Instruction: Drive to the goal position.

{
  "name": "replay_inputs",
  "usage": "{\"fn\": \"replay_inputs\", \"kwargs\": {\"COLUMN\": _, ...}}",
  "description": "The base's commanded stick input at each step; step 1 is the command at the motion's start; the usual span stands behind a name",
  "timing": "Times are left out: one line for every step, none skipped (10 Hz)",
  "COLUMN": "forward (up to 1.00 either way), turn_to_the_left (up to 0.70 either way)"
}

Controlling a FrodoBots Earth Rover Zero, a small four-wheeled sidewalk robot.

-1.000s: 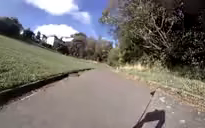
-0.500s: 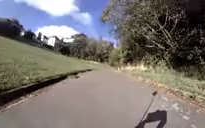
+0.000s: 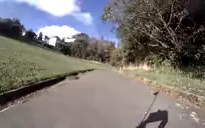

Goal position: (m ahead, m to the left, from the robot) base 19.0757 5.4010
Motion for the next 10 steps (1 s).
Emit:
{"fn": "replay_inputs", "kwargs": {"forward": 0.70, "turn_to_the_left": 0.00}}
{"fn": "replay_inputs", "kwargs": {"forward": 0.70, "turn_to_the_left": -0.14}}
{"fn": "replay_inputs", "kwargs": {"forward": 0.70, "turn_to_the_left": -0.29}}
{"fn": "replay_inputs", "kwargs": {"forward": 0.70, "turn_to_the_left": -0.25}}
{"fn": "replay_inputs", "kwargs": {"forward": 0.70, "turn_to_the_left": -0.10}}
{"fn": "replay_inputs", "kwargs": {"forward": 0.70, "turn_to_the_left": -0.31}}
{"fn": "replay_inputs", "kwargs": {"forward": 0.70, "turn_to_the_left": -0.19}}
{"fn": "replay_inputs", "kwargs": {"forward": 0.70, "turn_to_the_left": -0.07}}
{"fn": "replay_inputs", "kwargs": {"forward": 0.70, "turn_to_the_left": -0.31}}
{"fn": "replay_inputs", "kwargs": {"forward": 0.70, "turn_to_the_left": -0.32}}
